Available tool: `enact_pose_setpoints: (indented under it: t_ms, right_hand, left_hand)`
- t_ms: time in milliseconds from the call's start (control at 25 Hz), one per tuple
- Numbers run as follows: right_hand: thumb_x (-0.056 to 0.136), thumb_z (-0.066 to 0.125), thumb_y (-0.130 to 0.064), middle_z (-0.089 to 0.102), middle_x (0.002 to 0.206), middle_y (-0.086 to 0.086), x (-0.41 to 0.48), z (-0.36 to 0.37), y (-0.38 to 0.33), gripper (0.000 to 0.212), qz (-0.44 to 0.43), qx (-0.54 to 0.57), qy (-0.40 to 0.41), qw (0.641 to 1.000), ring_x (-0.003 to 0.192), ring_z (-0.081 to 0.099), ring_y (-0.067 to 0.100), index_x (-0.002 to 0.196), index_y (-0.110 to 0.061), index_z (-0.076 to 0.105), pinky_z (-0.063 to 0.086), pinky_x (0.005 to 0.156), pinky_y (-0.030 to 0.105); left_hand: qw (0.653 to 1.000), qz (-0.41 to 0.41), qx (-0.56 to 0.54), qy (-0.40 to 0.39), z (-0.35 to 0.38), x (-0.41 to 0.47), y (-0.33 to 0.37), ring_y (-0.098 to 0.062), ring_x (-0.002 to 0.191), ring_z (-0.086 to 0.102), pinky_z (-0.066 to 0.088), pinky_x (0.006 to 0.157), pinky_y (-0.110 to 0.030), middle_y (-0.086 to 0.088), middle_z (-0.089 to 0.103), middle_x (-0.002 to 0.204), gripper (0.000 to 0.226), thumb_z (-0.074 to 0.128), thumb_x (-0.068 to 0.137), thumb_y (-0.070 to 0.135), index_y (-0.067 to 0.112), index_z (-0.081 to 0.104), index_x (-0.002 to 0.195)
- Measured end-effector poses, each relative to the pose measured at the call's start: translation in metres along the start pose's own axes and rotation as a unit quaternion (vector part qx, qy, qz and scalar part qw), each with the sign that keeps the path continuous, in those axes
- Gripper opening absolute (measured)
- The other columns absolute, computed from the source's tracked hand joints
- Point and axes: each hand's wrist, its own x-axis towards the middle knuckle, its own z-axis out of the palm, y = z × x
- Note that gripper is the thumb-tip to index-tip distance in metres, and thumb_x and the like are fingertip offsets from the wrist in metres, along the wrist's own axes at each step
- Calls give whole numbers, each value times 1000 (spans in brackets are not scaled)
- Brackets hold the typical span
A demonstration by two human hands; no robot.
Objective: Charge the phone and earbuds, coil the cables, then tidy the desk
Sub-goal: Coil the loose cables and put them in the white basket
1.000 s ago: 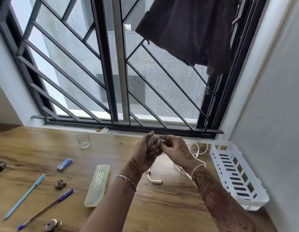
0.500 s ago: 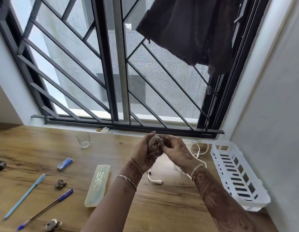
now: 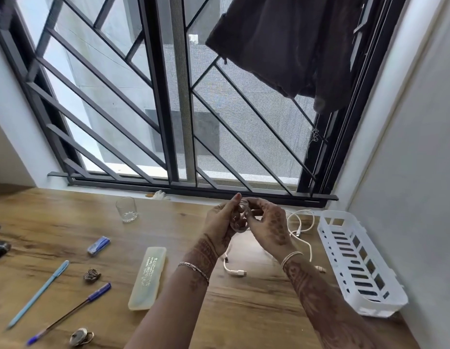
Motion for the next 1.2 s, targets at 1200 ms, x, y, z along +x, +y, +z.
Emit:
enact_pose_setpoints:
  t_ms: [1200]
  right_hand:
    - [90,62,-9,70,86,16,-13,-4,10,13,184,392,-40,900,78,65,28,81,-15,56,53,82,44]
  left_hand:
    - [995,-56,71,41,-11,4,-10,-9,62,56,41,59,-21,5,60,71,29,62,85,48,22,66,75]
